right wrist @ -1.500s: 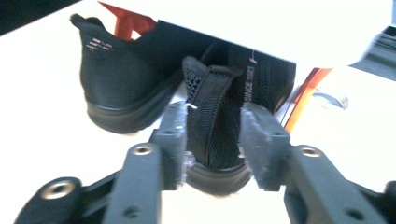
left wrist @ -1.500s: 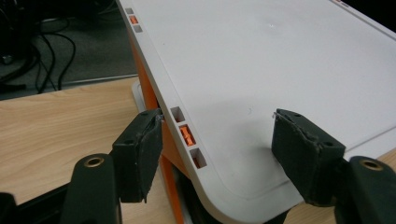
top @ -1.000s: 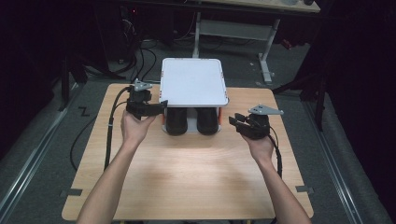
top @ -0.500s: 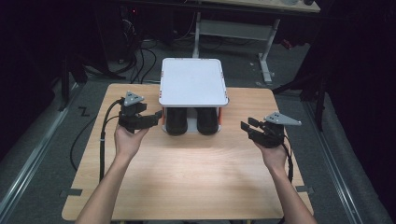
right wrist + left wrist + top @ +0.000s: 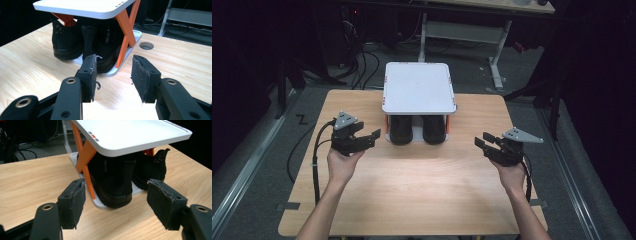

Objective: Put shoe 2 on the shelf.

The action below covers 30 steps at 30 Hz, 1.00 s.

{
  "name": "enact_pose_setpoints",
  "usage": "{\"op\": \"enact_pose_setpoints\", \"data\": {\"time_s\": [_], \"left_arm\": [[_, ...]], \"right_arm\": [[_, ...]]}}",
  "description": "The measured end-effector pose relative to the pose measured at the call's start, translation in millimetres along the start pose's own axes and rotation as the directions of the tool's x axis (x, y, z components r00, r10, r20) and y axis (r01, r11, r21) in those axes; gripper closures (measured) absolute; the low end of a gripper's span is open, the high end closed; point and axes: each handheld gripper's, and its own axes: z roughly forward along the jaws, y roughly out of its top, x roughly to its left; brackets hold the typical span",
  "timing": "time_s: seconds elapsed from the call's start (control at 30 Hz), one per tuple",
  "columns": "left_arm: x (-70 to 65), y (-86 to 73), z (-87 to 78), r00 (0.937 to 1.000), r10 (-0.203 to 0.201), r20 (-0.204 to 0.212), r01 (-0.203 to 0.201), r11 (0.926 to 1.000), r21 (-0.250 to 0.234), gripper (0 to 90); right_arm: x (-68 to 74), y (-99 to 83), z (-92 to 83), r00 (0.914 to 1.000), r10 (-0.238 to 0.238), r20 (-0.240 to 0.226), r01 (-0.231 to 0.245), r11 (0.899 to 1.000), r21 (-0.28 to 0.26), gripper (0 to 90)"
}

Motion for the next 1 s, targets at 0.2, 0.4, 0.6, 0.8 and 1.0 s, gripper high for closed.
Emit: {"op": "enact_pose_setpoints", "data": {"time_s": [0.2,0.4,0.6,0.8,1.0], "left_arm": [[11.5,-9.1,-13.4,0.9997,-0.019,-0.017,0.019,0.9998,-0.002,31.2],[22.6,-19.0,-24.3,0.9989,-0.034,-0.032,0.034,0.9994,0.000,31.1],[31.4,-30.8,-30.7,0.9989,-0.022,-0.043,0.024,0.9991,0.036,32.3],[36.9,-41.0,-34.8,0.9986,-0.022,-0.048,0.024,0.9990,0.038,32.4],[47.1,-55.5,-34.2,0.9967,-0.014,-0.080,0.018,0.9981,0.060,32.0]], "right_arm": [[-4.6,-10.6,-5.9,0.9998,0.017,0.010,-0.017,1.000,0.008,54.9],[-9.6,-23.0,-13.3,0.9992,0.028,0.029,-0.028,1.000,0.013,54.6],[-16.3,-34.1,-20.3,0.9981,0.043,0.044,-0.044,0.999,0.019,54.4],[-21.8,-46.6,-21.6,0.9964,0.062,0.058,-0.065,0.997,0.049,54.3],[-29.5,-58.8,-22.1,0.9929,0.084,0.084,-0.091,0.993,0.077,52.8]]}}
